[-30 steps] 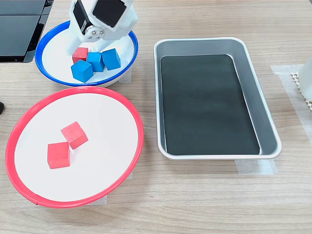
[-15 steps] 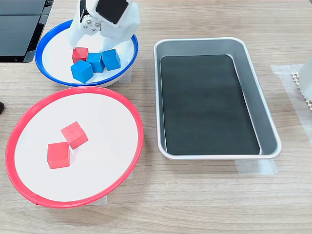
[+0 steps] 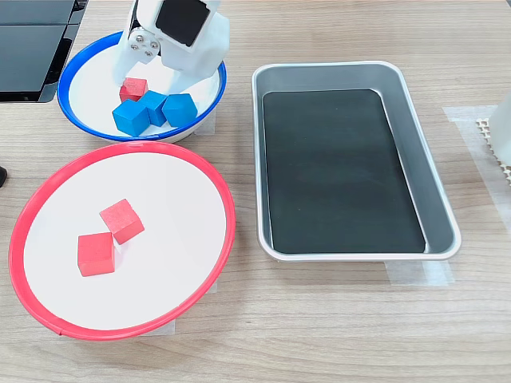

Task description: Relocate any red block in the blue dish to the red dish, correcting any misplacement.

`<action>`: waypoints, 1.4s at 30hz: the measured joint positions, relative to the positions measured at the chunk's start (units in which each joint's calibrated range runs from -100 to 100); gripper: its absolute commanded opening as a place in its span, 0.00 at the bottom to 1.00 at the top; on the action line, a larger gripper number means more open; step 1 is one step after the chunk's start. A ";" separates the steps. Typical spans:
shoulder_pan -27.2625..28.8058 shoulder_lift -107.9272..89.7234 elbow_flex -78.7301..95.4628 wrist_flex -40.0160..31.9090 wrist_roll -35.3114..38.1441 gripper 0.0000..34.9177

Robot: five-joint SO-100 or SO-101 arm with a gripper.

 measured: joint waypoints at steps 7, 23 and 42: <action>0.00 0.00 -5.63 3.59 -1.86 0.45; 0.71 4.43 -11.43 8.24 -2.54 0.45; -0.09 7.84 -14.70 8.81 -4.15 0.36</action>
